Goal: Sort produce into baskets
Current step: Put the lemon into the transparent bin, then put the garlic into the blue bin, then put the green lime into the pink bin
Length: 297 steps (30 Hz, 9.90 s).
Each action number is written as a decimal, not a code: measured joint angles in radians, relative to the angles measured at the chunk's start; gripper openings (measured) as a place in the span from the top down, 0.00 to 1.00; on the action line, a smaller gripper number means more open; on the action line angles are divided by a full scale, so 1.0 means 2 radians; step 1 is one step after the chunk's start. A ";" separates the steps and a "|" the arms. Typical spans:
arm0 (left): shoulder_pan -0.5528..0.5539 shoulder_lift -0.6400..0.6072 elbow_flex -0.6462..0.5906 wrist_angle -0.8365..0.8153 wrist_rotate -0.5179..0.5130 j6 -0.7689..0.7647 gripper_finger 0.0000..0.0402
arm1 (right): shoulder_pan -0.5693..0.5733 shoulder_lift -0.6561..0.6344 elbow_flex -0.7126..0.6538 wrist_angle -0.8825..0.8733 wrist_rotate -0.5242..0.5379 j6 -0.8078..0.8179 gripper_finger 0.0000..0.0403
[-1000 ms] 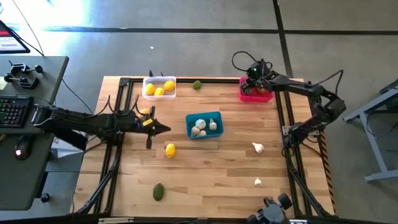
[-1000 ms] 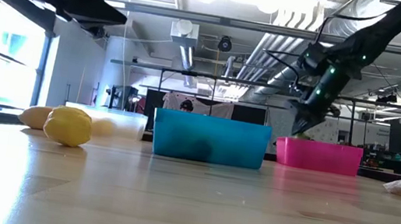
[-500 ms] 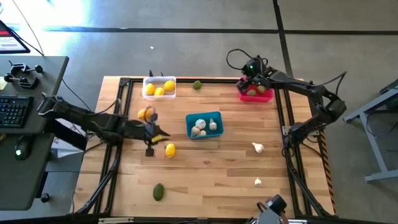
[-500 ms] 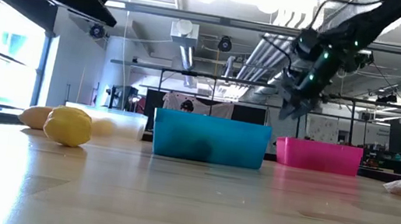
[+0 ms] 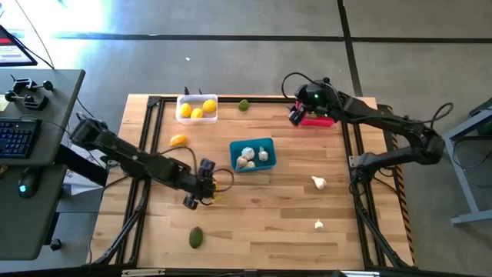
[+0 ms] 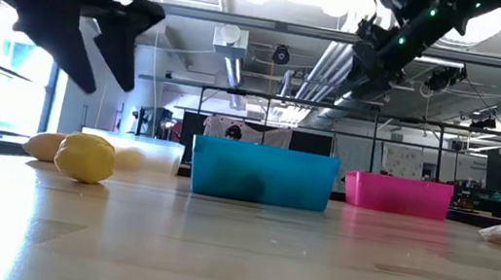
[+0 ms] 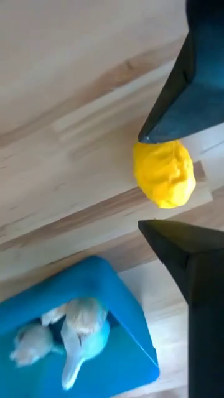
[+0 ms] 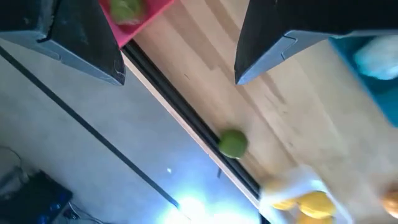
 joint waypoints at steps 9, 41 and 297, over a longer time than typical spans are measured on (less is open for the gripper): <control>-0.001 0.090 0.045 -0.066 -0.001 0.124 0.34 | 0.027 -0.004 0.000 -0.004 0.003 0.000 0.27; 0.191 -0.005 0.044 -0.117 -0.067 -0.005 0.67 | 0.115 -0.004 -0.063 0.057 0.098 0.003 0.86; -0.058 0.214 0.233 -0.131 0.166 0.018 0.83 | 0.474 0.137 -0.095 0.131 0.169 0.200 1.00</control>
